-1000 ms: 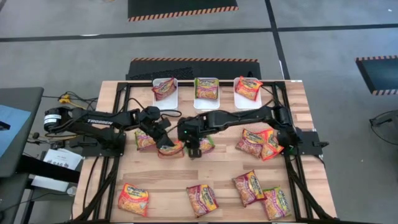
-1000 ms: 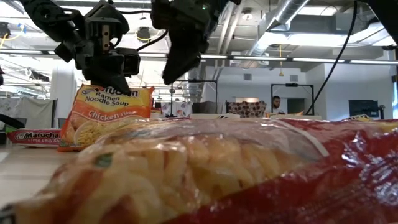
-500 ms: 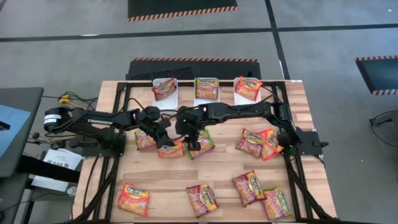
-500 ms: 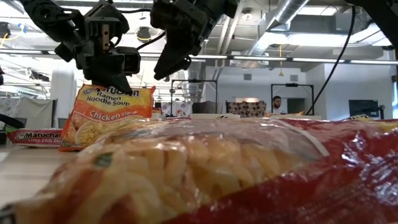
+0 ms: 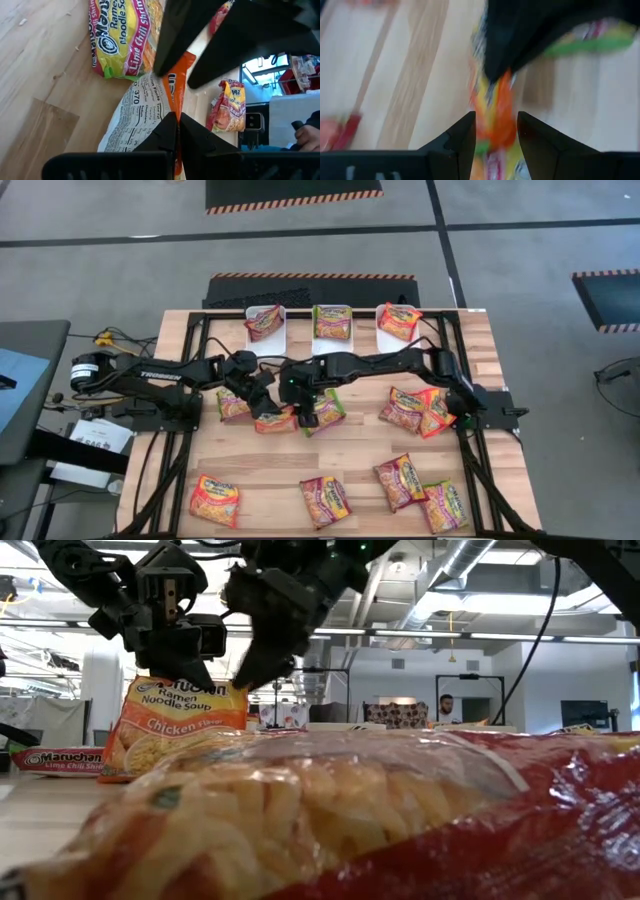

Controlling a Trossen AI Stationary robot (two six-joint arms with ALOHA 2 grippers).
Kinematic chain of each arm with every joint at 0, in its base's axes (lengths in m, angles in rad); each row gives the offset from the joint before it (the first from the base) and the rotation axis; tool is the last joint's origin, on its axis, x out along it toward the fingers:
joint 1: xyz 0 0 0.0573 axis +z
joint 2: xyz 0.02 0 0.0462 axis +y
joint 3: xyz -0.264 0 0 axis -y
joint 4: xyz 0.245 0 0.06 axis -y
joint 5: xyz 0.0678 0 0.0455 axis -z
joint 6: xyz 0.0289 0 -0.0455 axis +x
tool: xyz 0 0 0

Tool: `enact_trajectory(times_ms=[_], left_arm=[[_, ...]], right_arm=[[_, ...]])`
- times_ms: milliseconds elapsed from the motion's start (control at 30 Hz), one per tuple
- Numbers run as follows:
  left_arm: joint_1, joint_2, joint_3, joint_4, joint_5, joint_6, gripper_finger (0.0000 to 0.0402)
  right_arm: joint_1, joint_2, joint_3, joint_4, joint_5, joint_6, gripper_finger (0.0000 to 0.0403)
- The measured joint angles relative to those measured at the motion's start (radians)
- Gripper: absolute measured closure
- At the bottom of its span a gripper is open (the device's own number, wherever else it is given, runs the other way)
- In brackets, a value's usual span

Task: Sort Maruchan noodles
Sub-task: Put the orange noodle pack into the right white bin

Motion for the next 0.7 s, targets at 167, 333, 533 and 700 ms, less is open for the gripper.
enact_trajectory(times_ms=[167,333,533,700], left_arm=[[0.0,0.0,0.0,0.001,-0.003,0.0,0.0401],[0.0,0.0,0.0,0.005,-0.007,0.0,0.0401],[0.0,0.0,0.0,0.017,-0.014,0.001,0.0401],[0.0,0.0,0.0,0.027,-0.019,0.001,0.0401]], right_arm=[[0.0,-0.001,-0.001,0.041,-0.003,0.006,0.0234],[-0.001,-0.001,-0.001,0.043,-0.003,0.021,0.0234],[-0.001,-0.001,0.0,0.047,0.022,0.069,0.0235],[-0.001,-0.001,0.0,0.046,0.022,0.087,0.0238]])
